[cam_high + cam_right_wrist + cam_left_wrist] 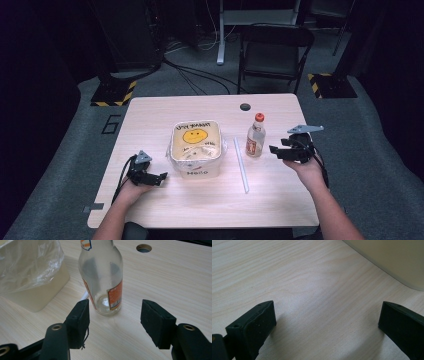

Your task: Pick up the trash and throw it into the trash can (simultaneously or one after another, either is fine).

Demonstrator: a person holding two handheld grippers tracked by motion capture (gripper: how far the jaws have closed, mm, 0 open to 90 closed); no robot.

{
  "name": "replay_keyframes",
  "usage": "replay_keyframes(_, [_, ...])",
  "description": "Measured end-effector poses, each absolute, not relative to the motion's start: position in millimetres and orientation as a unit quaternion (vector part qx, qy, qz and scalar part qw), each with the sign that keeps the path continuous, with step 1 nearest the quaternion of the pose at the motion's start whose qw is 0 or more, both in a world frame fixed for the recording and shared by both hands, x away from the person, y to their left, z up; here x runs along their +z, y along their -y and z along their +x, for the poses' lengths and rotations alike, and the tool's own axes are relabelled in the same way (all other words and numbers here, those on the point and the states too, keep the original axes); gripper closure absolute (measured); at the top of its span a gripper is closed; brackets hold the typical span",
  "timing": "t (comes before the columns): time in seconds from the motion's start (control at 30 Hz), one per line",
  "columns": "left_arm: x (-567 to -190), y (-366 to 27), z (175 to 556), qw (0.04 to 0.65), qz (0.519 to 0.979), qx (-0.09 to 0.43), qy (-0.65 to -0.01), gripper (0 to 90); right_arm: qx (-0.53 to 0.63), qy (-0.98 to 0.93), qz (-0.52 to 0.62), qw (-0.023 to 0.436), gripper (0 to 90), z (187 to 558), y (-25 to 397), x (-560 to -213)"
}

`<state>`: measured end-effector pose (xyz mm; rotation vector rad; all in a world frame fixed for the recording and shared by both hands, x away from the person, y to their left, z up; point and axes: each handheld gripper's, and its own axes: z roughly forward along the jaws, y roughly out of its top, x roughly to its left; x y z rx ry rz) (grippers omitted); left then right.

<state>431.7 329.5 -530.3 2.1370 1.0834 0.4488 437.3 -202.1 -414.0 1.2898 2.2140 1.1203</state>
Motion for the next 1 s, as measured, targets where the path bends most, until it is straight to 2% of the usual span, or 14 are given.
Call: replay_keyframes(1.0, [-530, -329, 432, 0.346, 0.821, 0.172, -0.420, 1.1, 0.414, -0.783, 0.427, 0.183, 39.8, 458, 180, -373])
